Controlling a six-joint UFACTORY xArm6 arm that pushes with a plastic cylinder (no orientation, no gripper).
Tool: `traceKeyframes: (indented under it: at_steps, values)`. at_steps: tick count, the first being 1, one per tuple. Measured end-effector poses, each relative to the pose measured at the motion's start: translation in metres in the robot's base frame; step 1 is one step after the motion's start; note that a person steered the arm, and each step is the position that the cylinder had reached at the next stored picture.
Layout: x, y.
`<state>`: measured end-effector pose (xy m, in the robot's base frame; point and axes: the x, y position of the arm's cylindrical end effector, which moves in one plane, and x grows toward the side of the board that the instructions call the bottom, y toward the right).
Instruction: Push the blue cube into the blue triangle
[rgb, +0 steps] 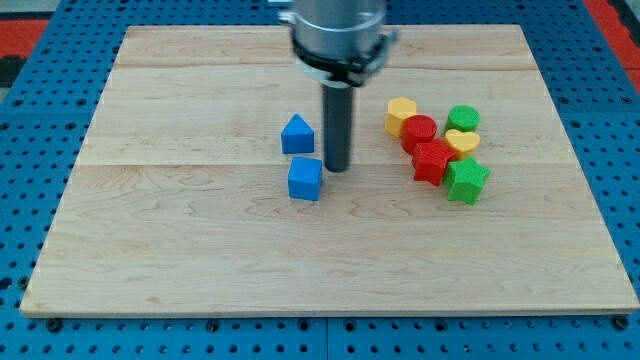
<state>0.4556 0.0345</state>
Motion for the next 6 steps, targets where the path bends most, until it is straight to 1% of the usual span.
traceKeyframes:
  at_steps: [1, 2, 3, 4, 5, 6]
  values:
    - [0.037, 0.030]
    - [0.049, -0.064]
    - [-0.022, -0.053]
    - [0.050, -0.042]
    - [0.099, 0.089]
    - [0.072, 0.180]
